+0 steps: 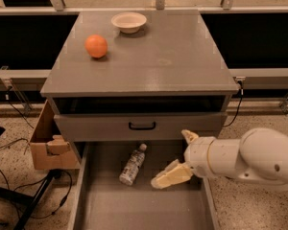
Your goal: Place blue plastic bottle into middle drawer
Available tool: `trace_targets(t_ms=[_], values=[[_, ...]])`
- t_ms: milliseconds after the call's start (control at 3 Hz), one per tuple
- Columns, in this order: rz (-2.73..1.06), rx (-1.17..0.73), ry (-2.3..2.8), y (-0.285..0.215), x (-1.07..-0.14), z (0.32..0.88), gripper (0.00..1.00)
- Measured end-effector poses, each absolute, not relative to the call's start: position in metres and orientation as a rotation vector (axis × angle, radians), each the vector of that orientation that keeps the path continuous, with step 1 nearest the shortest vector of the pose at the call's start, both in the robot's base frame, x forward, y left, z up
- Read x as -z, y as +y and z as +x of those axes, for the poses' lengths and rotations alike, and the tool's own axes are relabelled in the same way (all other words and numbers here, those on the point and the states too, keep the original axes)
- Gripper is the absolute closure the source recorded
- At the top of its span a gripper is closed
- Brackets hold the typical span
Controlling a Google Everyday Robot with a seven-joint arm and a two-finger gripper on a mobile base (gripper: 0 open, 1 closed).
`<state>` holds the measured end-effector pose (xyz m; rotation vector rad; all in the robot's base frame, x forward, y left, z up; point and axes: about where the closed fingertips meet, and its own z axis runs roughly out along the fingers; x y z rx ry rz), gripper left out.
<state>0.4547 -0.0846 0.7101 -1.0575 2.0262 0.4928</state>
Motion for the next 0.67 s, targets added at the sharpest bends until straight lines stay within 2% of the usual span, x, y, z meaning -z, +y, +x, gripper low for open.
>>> trace_targets(t_ms=[667], values=[[-1.308,-0.244,2.127,-0.142,-0.798,0.469,0.0]])
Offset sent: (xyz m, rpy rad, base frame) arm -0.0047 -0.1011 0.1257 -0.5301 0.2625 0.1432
